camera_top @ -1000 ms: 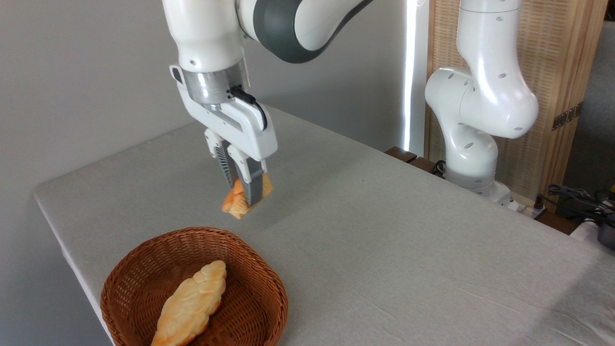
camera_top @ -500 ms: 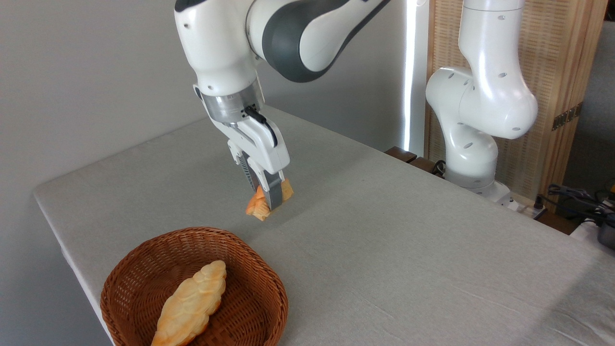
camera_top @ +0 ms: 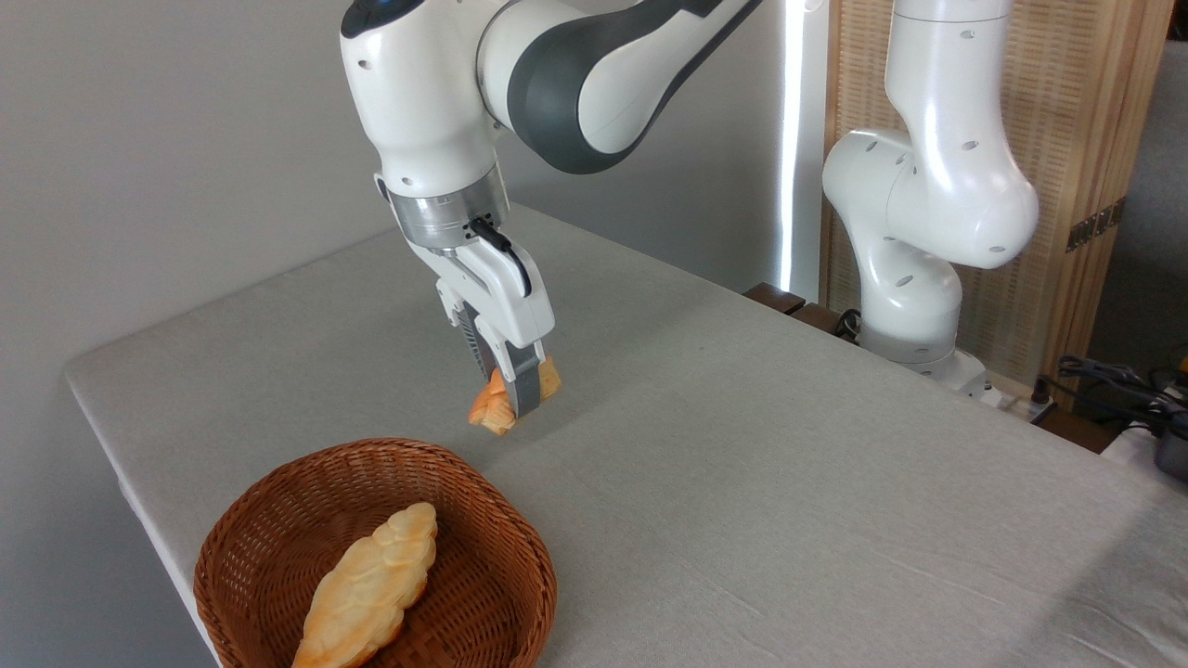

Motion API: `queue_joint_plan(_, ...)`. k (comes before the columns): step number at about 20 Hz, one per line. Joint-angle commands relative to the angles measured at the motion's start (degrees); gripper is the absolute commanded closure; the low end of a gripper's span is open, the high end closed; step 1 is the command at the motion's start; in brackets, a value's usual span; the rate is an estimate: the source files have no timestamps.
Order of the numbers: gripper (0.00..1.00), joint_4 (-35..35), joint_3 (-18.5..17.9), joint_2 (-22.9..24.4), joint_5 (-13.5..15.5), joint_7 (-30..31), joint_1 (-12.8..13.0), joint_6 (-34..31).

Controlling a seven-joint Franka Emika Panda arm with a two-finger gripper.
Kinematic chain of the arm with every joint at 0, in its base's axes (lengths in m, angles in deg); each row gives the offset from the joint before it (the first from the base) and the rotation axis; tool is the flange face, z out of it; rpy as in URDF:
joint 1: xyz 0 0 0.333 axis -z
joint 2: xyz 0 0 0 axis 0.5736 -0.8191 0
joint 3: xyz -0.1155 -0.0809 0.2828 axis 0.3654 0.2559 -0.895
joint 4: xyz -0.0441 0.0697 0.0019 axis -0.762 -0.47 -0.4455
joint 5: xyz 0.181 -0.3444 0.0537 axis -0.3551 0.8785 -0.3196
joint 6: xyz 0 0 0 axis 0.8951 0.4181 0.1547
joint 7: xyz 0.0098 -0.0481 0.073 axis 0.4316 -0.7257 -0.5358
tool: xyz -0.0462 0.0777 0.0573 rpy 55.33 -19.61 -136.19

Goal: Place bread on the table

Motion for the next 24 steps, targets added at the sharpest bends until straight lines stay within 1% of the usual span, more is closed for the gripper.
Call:
queue_joint_plan(1, 0.00, 0.4, -0.2, 0.4, 0.2, -1.0, 0.4, 2.0)
queue_joint_plan(10, 0.00, 0.2, -0.2, 0.5, 0.1, -1.1, 0.5, 2.2)
queue_joint_plan(14, 0.00, -1.9, -0.4, 1.1, 0.0, -1.0, 0.5, 2.4)
queue_joint_plan(16, 0.00, -3.8, -1.0, 1.2, -0.6, -0.6, 0.4, 2.4)
queue_joint_plan(19, 0.00, -5.8, -1.3, 1.2, -0.7, -0.6, -0.2, 2.6)
queue_joint_plan(20, 0.00, -6.1, -1.3, 1.2, -0.8, -0.6, -0.2, 3.3)
queue_joint_plan(22, 0.00, -6.1, -2.7, 1.8, -0.8, -0.7, -0.3, 4.3)
queue_joint_plan(24, 0.00, -6.1, -3.0, 1.8, -0.8, -0.8, -0.2, 5.3)
